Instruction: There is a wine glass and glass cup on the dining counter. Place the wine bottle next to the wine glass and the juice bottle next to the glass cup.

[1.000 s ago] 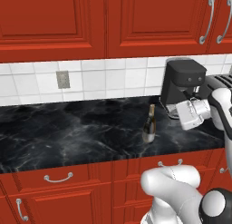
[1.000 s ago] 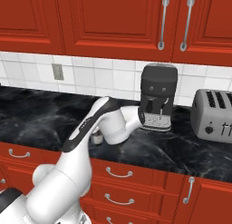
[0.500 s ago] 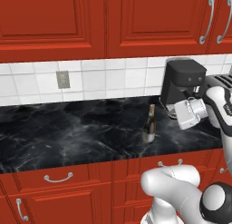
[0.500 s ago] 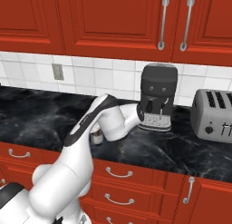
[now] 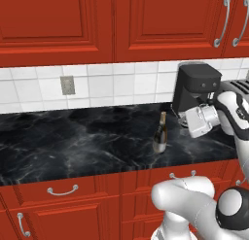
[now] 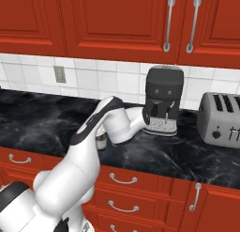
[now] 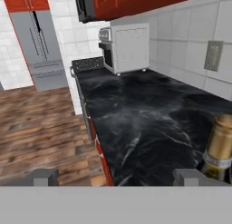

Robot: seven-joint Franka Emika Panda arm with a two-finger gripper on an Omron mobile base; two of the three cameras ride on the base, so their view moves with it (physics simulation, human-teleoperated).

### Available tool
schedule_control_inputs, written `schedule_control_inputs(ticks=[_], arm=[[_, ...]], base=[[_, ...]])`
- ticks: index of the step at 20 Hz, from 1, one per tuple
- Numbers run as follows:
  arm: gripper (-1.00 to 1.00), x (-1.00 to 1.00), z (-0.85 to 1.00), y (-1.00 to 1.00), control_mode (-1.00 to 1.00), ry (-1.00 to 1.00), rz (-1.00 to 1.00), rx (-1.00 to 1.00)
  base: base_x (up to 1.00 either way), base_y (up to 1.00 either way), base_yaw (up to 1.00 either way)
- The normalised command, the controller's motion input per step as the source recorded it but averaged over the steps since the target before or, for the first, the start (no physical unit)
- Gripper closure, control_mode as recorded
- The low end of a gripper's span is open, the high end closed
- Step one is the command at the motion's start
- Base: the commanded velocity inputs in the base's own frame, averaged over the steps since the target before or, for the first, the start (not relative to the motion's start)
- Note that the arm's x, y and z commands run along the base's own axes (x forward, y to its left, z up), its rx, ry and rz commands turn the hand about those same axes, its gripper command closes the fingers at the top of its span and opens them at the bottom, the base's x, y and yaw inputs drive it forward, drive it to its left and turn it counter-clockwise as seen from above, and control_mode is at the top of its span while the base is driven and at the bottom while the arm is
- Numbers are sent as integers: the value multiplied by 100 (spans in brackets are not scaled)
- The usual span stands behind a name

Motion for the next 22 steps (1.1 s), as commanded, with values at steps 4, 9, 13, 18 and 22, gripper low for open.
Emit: schedule_control_inputs(ticks=[4,9,13,18,22], arm=[[-100,18,-17,-2,-100,0,0,0],[-100,15,-21,-1,-100,0,0,-2],[-100,18,-19,-1,-100,0,0,-1],[-100,17,-15,-2,-100,0,0,-1],[-100,20,-10,-5,-100,0,0,0]], base=[[0,0,0],[0,0,0],[0,0,0],[0,0,0],[0,0,0]])
